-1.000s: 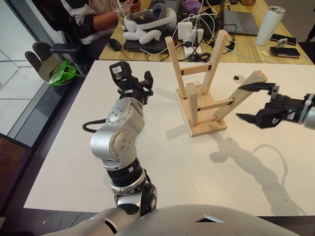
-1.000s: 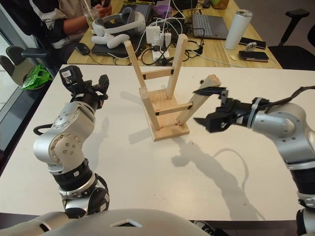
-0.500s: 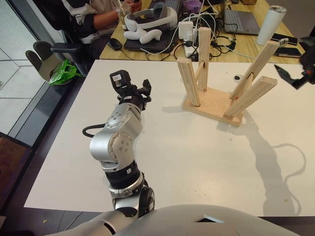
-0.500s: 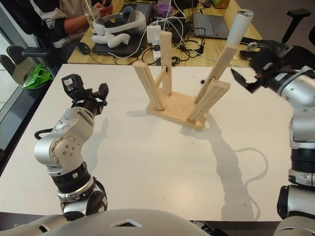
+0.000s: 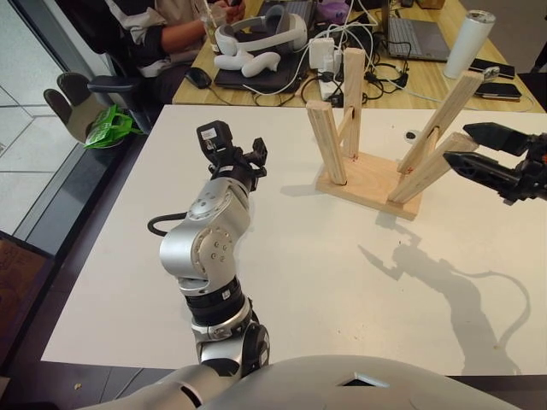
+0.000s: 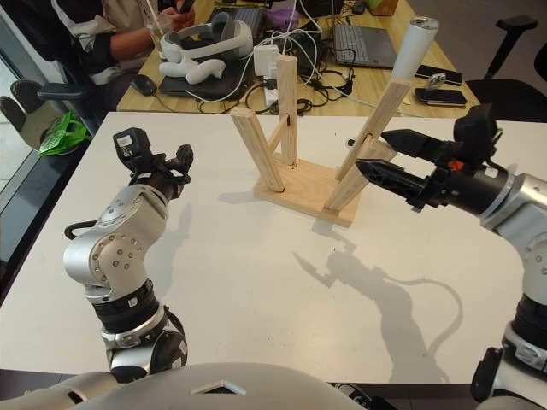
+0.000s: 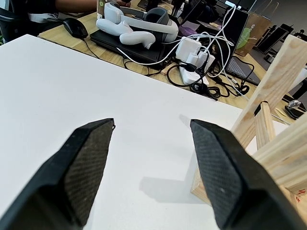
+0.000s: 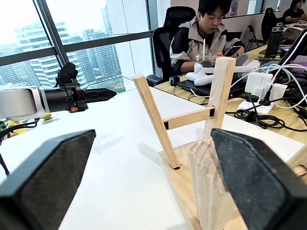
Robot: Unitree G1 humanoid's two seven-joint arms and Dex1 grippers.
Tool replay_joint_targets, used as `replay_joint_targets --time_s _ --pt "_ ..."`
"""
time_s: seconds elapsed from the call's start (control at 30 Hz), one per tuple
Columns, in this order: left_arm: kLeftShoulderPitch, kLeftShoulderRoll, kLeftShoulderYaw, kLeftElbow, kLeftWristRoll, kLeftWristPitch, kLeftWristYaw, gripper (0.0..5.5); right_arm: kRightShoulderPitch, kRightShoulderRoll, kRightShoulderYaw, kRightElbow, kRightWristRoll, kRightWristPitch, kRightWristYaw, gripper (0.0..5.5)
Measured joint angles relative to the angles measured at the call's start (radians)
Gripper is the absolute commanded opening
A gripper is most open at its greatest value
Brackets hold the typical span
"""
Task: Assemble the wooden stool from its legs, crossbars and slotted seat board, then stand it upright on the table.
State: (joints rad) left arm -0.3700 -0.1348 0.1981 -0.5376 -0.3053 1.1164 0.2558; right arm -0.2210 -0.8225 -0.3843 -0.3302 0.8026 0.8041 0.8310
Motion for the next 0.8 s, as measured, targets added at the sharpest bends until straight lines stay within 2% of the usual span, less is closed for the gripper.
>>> replay_joint_targets --time_s 0.07,0.2,0.5,0.8 --pt "-0.002 -0.002 -0.016 0.000 0.000 0.000 0.000 2.95 -0.002 0.029 0.050 0.019 -0.085 -0.057 -0.050 4.45" --pt "-0.011 -0.007 -0.049 0.000 0.000 0.000 -0.003 2.95 0.001 0.073 0.069 0.023 -0.150 -0.153 -0.094 4.45" --pt "-0.022 -0.011 -0.061 0.025 0.000 0.000 -0.019 2.95 0.027 0.071 0.127 0.053 -0.170 -0.161 -0.051 2.97" --pt "-0.053 0.003 -0.057 0.050 0.001 0.000 -0.046 2.95 -0.053 0.118 0.170 0.114 -0.129 -0.159 0.007 1.59"
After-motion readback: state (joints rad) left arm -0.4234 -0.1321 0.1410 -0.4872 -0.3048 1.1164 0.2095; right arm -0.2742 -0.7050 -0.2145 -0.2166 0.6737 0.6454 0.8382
